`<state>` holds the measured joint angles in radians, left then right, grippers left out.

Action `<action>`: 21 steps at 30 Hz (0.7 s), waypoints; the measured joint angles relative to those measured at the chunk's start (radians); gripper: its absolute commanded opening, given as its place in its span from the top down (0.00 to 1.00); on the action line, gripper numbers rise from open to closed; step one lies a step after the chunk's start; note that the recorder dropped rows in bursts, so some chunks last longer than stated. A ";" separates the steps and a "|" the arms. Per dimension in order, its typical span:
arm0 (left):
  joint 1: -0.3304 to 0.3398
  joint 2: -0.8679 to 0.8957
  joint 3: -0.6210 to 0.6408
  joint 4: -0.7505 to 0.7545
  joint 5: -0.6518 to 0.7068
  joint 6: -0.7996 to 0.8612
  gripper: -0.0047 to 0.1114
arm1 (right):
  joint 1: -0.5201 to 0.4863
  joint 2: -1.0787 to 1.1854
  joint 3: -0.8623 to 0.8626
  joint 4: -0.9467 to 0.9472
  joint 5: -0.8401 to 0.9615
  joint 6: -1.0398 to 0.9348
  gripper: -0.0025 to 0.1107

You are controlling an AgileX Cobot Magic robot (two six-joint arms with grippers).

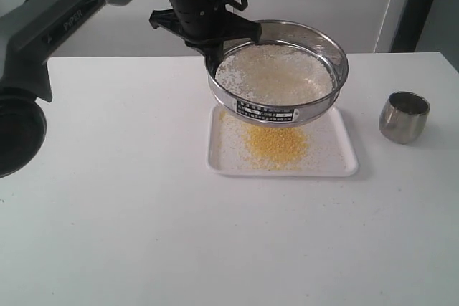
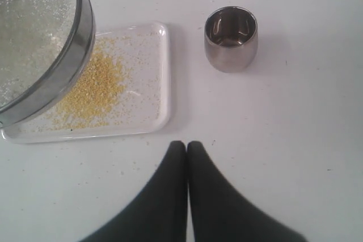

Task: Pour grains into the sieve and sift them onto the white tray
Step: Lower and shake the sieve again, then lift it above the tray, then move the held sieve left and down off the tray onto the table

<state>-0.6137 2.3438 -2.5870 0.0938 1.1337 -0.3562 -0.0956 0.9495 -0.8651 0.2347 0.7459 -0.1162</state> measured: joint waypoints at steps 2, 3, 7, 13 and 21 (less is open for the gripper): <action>0.000 -0.010 0.000 0.000 0.000 0.000 0.96 | 0.000 0.000 0.000 0.000 0.000 0.000 0.98; 0.000 -0.014 0.000 0.000 0.000 0.000 0.96 | 0.000 0.000 0.000 0.000 0.000 0.000 0.98; 0.000 -0.028 0.009 -0.009 0.000 0.000 0.96 | 0.000 0.000 0.000 0.000 0.000 0.000 0.98; 0.000 -0.084 0.160 -0.004 0.000 0.037 0.96 | 0.000 0.000 0.000 0.000 0.000 0.000 0.98; 0.000 -0.290 0.444 0.014 -0.002 0.052 0.96 | 0.000 0.000 0.000 0.000 0.000 0.000 0.98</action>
<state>-0.6137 2.0534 -2.1428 0.1076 1.1318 -0.3046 -0.0956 0.9495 -0.8651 0.2347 0.7459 -0.1162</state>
